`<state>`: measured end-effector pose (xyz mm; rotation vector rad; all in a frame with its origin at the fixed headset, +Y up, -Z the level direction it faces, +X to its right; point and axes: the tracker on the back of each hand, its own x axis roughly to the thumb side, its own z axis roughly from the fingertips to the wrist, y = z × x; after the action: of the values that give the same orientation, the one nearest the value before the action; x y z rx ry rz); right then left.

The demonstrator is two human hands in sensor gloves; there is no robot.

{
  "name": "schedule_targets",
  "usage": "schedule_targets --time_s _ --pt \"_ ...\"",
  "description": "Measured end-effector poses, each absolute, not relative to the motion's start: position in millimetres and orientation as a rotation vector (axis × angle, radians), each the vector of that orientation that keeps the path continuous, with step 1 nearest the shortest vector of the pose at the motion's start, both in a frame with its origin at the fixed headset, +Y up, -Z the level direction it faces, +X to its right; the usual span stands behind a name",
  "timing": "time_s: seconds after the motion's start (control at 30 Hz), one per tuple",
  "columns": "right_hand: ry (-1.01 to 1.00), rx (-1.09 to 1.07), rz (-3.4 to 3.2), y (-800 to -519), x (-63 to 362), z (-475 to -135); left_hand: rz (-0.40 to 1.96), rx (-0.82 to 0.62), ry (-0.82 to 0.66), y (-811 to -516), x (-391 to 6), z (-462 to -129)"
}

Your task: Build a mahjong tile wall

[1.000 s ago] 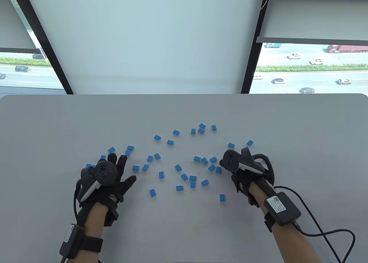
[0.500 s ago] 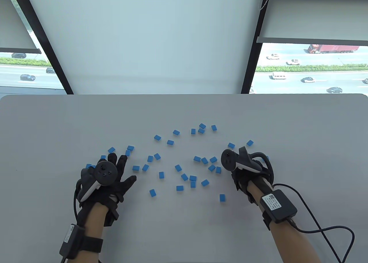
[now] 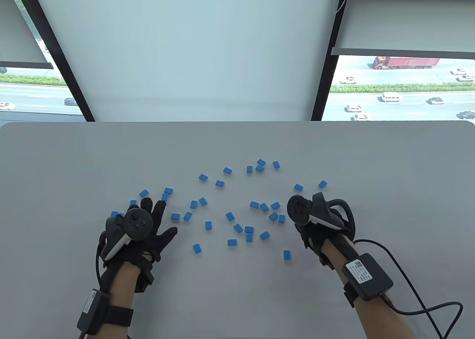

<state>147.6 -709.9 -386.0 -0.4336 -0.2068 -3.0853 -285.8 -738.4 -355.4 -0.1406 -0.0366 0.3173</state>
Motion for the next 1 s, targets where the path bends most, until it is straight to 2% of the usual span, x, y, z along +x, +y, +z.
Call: schedule_targets --time_s 0.2,0.37,0.63,1.0 --pt "-0.126 -0.493 -3.125 -695 150 -351 0.318 -0.137 -0.034 -738 -286 -355" --pt "-0.097 -0.522 -3.190 -704 154 -331 0.324 -0.145 -0.031 -739 -287 -355" --pt "-0.275 -0.498 -3.116 -728 149 -327 0.319 -0.165 -0.026 -744 -286 -357" --pt "-0.375 -0.517 -3.022 -749 134 -324 0.307 -0.166 -0.028 -744 -285 -356"
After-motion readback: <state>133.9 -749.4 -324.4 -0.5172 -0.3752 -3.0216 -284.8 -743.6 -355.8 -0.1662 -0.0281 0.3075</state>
